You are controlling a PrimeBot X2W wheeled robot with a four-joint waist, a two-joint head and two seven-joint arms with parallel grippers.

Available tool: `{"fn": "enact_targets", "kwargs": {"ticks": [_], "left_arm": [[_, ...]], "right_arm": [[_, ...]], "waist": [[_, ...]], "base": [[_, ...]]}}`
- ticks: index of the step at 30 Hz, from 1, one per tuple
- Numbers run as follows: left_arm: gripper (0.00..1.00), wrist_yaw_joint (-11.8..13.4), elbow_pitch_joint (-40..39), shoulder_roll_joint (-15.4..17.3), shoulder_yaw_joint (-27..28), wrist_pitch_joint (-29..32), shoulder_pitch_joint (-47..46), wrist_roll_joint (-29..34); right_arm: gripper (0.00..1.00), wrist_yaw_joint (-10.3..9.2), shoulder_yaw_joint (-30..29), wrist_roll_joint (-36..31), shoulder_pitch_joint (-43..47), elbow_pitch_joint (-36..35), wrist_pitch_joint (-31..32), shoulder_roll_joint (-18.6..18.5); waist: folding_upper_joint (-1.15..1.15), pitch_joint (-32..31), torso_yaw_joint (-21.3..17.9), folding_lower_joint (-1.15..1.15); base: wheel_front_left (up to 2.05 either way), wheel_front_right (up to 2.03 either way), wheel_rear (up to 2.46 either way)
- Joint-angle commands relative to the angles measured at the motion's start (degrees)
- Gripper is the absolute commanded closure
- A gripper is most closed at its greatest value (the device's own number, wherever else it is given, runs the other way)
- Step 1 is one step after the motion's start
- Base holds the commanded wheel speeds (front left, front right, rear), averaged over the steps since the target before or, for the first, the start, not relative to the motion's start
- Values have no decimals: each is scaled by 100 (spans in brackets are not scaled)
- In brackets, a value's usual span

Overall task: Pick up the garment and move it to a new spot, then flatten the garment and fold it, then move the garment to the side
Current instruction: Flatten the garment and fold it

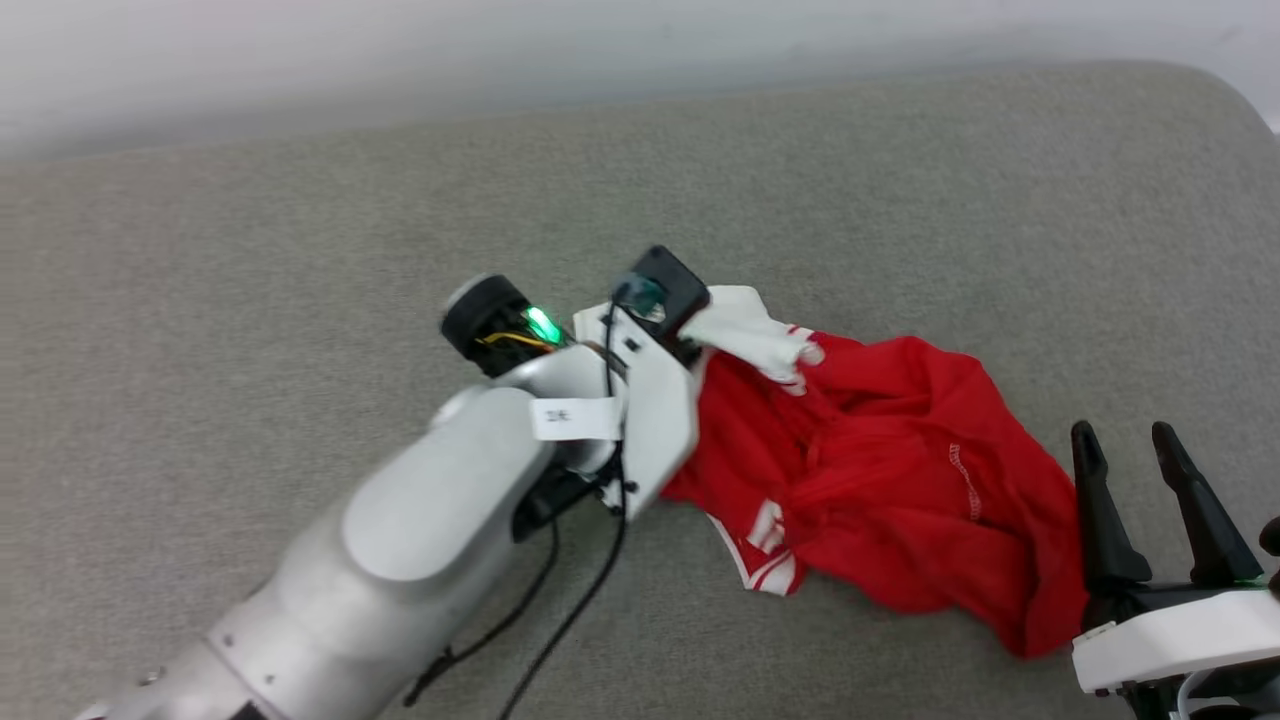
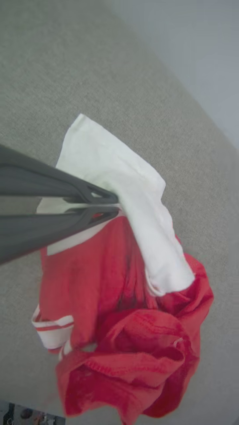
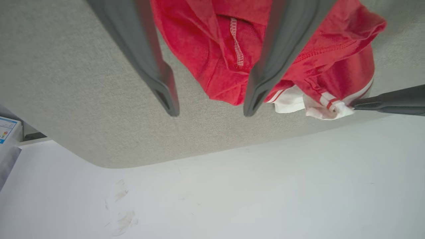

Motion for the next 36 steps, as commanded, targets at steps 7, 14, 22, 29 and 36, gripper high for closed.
{"fn": "enact_targets", "kwargs": {"ticks": [7,14,22,29,36], "left_arm": [[100,571,-1257,989,464,-276,774,-81],[100,1782,-2610,1975,1341,-406,2586,-723],[100,2309,-2475,1869,1670,-888,4444,-1584],[100,2081,-1692,1319,1625,-1346,5033,-1997],[0,2005,-1462,1098,1780,-2108,4714,-1768]], "right_arm": [[0,-4,-142,-21,134,-61,106,13],[0,-4,-205,29,247,-117,194,12],[0,-4,-186,-17,276,-143,320,12],[0,-4,-148,-26,335,-145,420,12],[0,-4,-147,-44,375,-148,503,12]], "waist": [[0,-342,380,-1],[0,-469,615,-1],[0,-615,763,-1],[0,-771,751,-1],[0,-893,719,-1]], "base": [[0,0,0],[0,0,0],[0,0,0],[0,0,0],[0,0,0]]}}
